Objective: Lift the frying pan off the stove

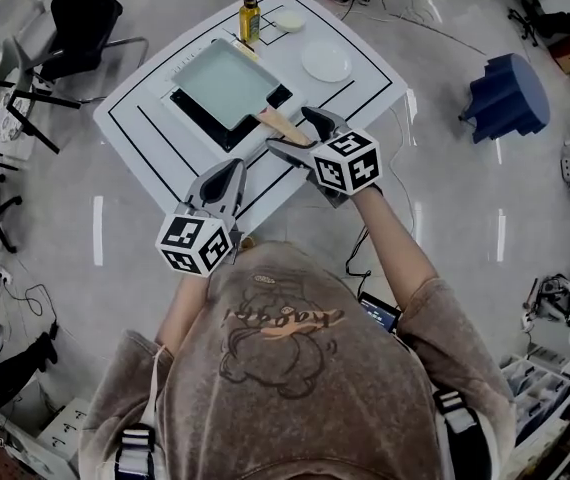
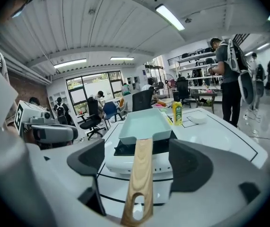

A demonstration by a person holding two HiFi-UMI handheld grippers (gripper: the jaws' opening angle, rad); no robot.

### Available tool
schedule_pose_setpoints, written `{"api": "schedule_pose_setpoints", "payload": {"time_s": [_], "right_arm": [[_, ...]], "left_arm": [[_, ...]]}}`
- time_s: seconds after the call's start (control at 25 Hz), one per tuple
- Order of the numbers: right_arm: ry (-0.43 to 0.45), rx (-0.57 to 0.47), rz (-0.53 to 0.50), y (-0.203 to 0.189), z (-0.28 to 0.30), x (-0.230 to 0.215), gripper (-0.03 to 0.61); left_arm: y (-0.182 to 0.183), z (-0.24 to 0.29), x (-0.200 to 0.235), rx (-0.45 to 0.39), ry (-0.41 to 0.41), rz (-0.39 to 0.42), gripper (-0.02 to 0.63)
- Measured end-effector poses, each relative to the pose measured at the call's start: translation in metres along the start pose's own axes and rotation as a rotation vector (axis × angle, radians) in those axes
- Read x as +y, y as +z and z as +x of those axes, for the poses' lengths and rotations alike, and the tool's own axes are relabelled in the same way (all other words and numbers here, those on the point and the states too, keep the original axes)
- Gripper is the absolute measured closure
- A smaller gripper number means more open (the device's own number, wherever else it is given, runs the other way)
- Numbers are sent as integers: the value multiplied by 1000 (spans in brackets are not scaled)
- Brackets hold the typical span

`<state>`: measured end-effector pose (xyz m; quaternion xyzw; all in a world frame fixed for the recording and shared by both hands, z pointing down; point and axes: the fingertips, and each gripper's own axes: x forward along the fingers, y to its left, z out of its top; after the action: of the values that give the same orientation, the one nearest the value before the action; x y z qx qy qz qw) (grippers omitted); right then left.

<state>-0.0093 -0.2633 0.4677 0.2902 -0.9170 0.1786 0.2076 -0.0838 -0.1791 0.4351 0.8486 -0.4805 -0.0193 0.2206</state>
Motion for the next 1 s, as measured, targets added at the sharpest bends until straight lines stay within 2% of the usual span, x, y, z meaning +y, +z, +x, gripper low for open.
{"api": "schedule_pose_setpoints", "payload": {"time_s": [0.32, 1.0], "right_arm": [[23, 157, -5, -18, 20, 0, 235], [-16, 345, 5, -40, 30, -15, 430]], "left_arm": [[1, 1, -3, -4, -5, 1, 607], [-6, 9, -10, 29, -57, -6, 607]]}}
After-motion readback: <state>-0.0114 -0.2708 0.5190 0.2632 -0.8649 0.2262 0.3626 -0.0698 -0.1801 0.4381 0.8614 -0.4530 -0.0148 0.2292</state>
